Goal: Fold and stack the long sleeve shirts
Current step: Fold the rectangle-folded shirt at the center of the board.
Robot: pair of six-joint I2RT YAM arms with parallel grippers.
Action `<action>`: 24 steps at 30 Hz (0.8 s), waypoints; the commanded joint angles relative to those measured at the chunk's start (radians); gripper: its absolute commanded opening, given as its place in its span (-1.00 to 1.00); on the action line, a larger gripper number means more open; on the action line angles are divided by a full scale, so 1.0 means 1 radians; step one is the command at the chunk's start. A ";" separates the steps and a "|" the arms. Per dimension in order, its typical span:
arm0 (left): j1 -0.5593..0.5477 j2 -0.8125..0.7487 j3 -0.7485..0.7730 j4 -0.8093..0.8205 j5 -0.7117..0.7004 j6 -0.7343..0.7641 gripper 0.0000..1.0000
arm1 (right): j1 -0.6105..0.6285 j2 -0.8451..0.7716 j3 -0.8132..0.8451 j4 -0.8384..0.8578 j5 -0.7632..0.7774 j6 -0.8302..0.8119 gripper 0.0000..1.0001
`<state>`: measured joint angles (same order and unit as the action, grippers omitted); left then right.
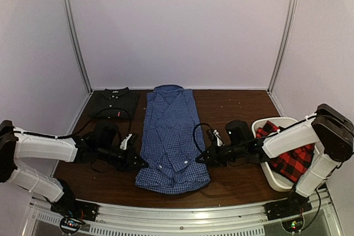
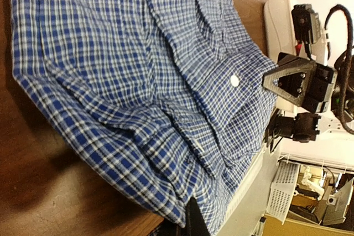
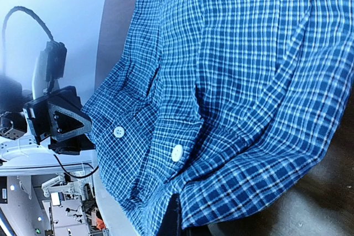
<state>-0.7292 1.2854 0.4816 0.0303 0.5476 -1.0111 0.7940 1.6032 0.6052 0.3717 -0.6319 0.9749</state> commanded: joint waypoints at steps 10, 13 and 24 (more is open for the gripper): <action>0.207 0.215 0.269 0.067 0.007 -0.009 -1.00 | -0.175 0.195 0.322 0.042 -0.044 -0.037 -1.00; 0.248 0.332 0.344 0.083 0.007 0.020 -1.00 | -0.206 0.289 0.415 0.048 -0.051 -0.040 -1.00; 0.283 0.521 0.464 0.150 -0.001 0.004 -1.00 | -0.276 0.403 0.506 0.073 -0.040 -0.026 -1.00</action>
<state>-0.4530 1.8015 0.8970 0.1135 0.5583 -1.0168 0.5350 1.9961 1.0748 0.4019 -0.6800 0.9501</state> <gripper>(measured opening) 0.024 0.010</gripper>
